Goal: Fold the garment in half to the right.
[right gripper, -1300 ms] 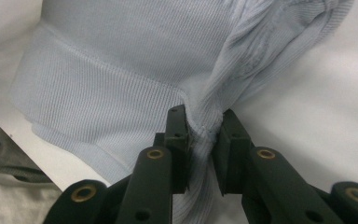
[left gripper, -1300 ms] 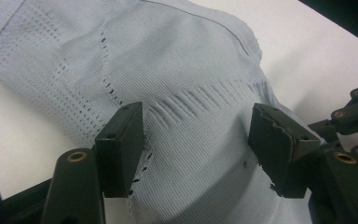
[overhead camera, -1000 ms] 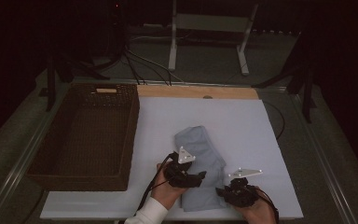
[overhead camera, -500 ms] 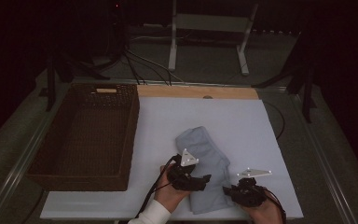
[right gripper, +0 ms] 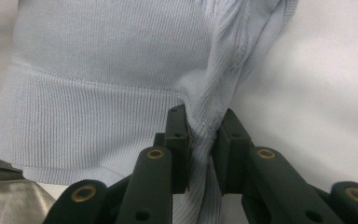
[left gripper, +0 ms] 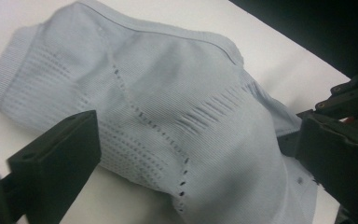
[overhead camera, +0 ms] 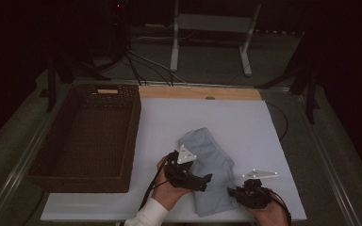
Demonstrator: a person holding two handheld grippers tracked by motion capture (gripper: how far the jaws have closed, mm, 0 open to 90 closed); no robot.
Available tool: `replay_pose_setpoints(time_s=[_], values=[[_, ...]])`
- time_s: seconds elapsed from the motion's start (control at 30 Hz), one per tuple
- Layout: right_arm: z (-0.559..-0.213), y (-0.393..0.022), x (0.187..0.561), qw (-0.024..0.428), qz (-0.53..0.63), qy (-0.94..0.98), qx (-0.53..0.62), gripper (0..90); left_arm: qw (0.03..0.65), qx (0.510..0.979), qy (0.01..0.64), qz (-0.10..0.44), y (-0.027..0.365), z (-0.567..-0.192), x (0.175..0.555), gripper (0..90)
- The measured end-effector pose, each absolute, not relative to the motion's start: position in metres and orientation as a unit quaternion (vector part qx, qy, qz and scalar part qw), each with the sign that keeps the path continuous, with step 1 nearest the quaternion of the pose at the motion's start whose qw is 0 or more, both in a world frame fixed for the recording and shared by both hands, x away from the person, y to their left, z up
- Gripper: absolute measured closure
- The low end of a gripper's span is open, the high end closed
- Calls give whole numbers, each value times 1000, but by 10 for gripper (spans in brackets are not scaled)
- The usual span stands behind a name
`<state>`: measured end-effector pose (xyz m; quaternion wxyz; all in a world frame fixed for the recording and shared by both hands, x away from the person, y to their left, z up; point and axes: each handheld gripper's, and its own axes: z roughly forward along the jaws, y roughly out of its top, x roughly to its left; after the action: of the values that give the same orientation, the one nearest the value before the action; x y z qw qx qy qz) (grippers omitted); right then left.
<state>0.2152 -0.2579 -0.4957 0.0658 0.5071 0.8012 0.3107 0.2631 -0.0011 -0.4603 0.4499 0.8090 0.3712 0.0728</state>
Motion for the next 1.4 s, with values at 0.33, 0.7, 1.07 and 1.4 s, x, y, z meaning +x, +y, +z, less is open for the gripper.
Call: replay_pose_setpoints(time_s=[0.33, 0.7, 1.07, 1.4], values=[[-496, -260, 215, 64, 312, 799, 511, 776, 467, 802, 365, 74, 12, -456, 278, 0], [-496, -264, 214, 67, 312, 797, 513, 776, 495, 783, 357, 122, 35, -455, 301, 1], [-496, -267, 214, 67, 312, 796, 514, 776, 487, 773, 378, 151, 44, -457, 322, 4], [-496, -272, 213, 67, 312, 793, 519, 775, 462, 779, 401, 137, 41, -468, 335, 69]])
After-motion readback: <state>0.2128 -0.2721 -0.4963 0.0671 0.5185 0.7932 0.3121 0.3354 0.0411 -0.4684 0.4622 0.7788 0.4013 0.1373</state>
